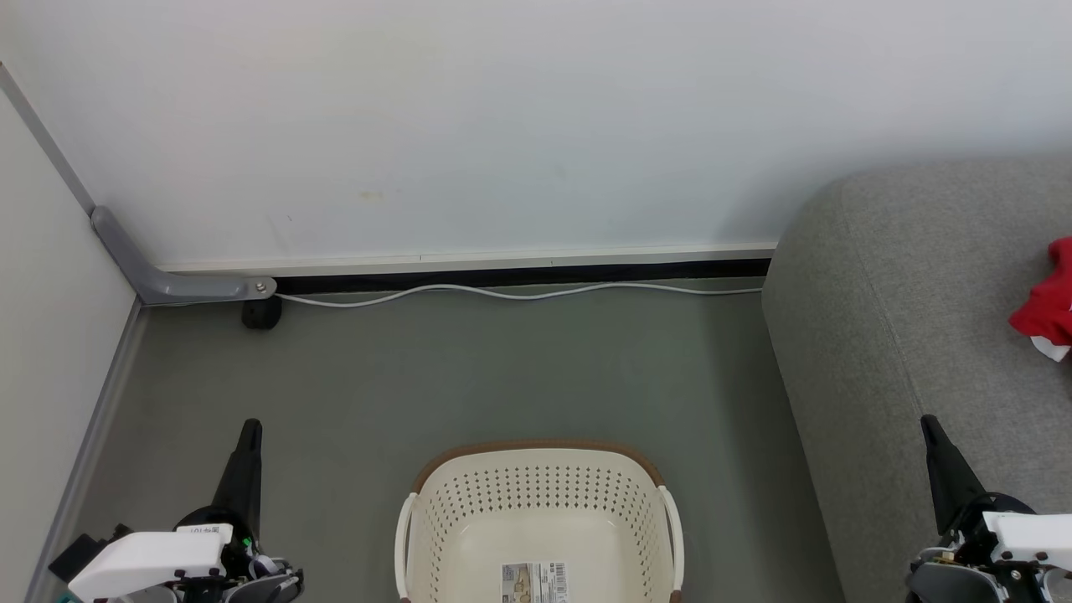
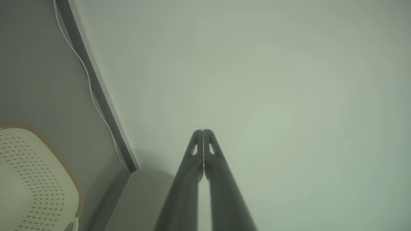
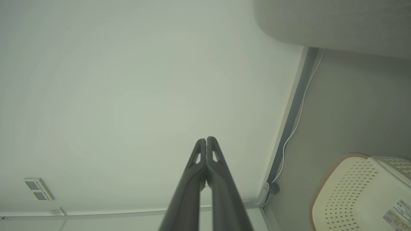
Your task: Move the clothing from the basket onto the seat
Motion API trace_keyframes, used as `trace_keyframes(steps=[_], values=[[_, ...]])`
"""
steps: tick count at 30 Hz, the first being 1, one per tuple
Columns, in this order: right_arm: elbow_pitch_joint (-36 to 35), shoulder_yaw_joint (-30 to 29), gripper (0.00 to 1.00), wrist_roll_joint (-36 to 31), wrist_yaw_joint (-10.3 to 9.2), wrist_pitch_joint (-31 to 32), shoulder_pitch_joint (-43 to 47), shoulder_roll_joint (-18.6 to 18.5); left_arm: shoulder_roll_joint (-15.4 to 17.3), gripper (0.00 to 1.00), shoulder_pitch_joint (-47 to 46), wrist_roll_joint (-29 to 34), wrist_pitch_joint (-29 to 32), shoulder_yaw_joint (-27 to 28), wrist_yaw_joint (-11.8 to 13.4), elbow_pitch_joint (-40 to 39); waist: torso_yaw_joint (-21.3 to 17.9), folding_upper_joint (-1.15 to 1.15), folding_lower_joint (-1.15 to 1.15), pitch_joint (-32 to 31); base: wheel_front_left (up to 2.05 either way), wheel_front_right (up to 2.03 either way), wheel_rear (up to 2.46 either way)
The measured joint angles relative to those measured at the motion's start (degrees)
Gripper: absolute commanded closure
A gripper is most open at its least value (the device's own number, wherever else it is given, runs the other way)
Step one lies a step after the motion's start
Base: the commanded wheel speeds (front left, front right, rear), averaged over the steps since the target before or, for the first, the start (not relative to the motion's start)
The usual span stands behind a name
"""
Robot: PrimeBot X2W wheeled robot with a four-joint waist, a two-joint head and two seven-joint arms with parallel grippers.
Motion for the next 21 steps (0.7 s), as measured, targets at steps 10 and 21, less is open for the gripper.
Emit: trace_keyframes(steps=[10,21], values=[[0.0,-0.02,1.0,0.0,0.0,0.0,-0.01,0.01,-0.05,1.0,0.0,0.02,0.23,0.14,0.0,0.0,0.0,0.0,0.0,0.0,0.0,0.0,0.0],[0.0,-0.03,1.0,0.0,0.0,0.0,-0.02,0.01,-0.12,1.0,0.0,0.15,0.24,0.24,0.0,0.0,0.0,0.0,0.0,0.0,0.0,0.0,0.0]])
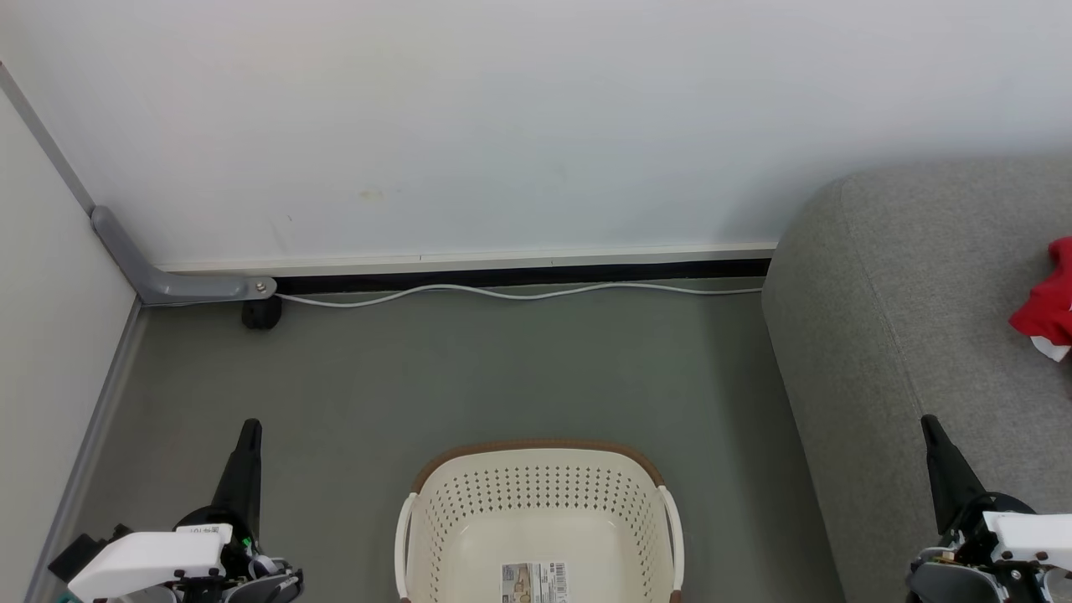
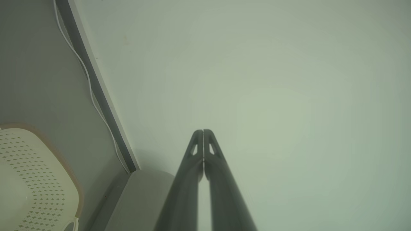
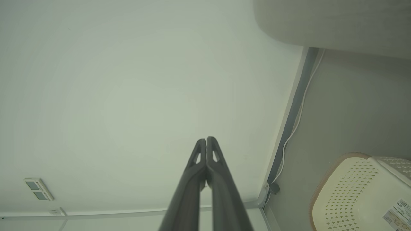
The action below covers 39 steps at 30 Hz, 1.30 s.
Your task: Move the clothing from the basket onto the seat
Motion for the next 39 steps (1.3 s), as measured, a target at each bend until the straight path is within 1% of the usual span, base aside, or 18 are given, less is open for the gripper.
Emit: trace_keyframes(steps=[39], values=[[0.0,-0.05,1.0,0.0,0.0,0.07,-0.15,0.02,-0.14,1.0,0.0,0.08,0.26,0.38,0.0,0.0,0.0,0.0,0.0,0.0,0.0,0.0,0.0]])
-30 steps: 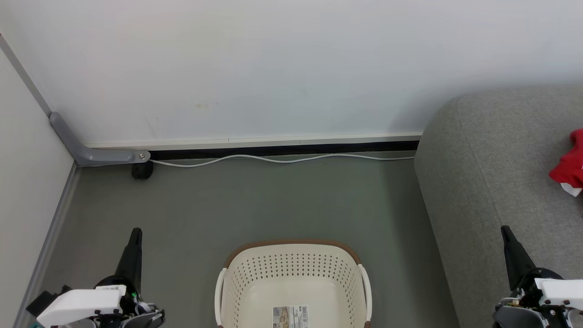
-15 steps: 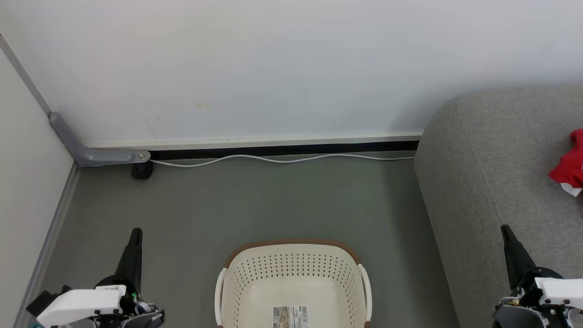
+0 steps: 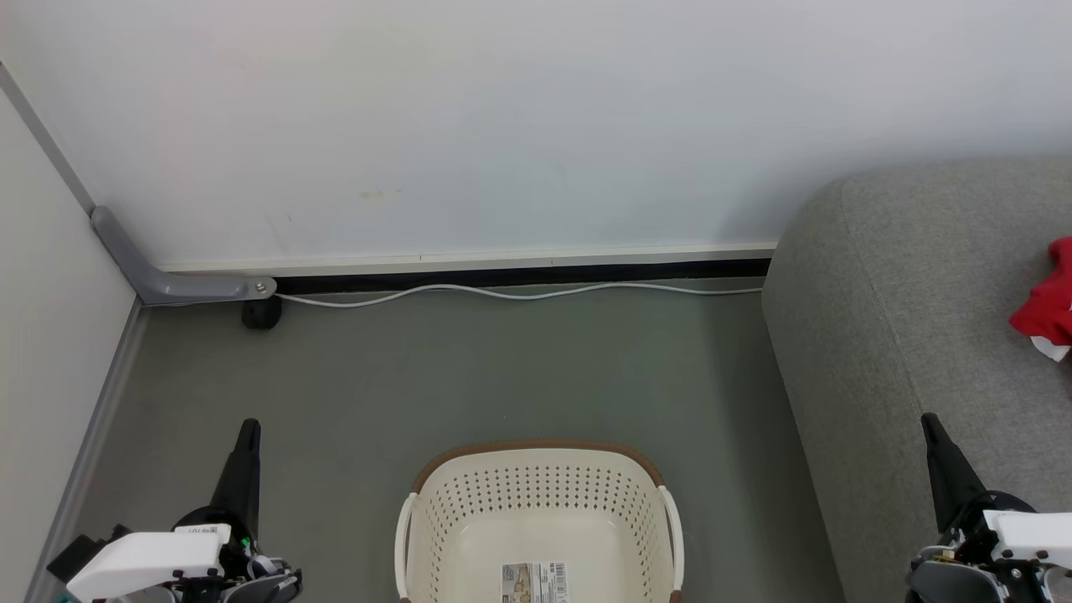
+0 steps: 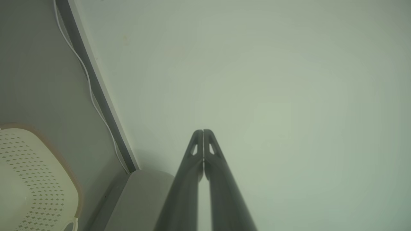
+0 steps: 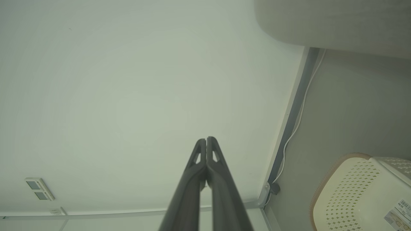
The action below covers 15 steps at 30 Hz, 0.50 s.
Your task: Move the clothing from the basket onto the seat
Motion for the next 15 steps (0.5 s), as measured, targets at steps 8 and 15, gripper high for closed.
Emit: trace_keyframes(steps=[8,15], values=[[0.0,-0.01,1.0,0.0,0.0,0.0,0.0,0.0,-0.01,1.0,0.0,0.01,0.04,0.05,0.0,0.0,0.0,0.0,0.0,0.0,0.0,0.0,0.0],[0.0,-0.01,1.0,0.0,0.0,0.0,0.0,0.01,-0.03,1.0,0.0,0.01,0.14,0.08,0.0,0.0,0.0,0.0,0.0,0.0,0.0,0.0,0.0]])
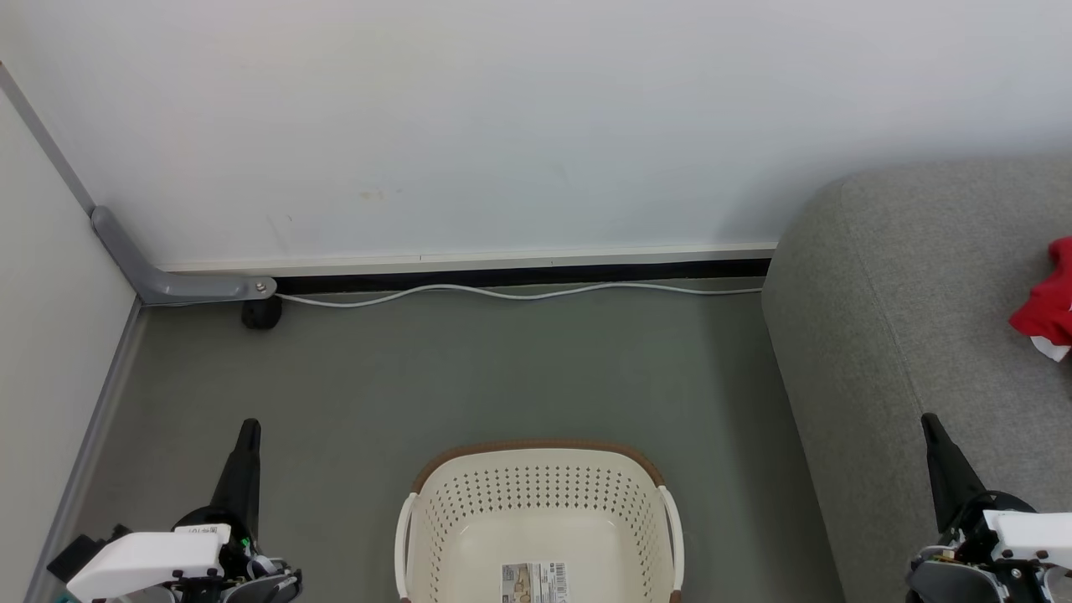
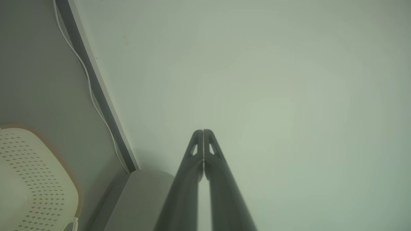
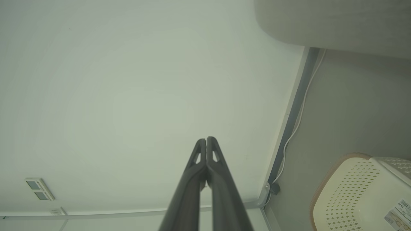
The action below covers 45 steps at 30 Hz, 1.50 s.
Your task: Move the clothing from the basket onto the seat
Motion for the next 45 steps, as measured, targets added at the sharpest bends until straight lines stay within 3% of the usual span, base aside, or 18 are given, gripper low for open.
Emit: trace_keyframes(steps=[45], values=[[0.0,-0.04,1.0,0.0,0.0,0.0,0.0,0.01,-0.13,1.0,0.0,0.4,0.02,0.2,0.0,0.01,0.0,0.0,0.0,0.0,0.0,0.0,0.0]])
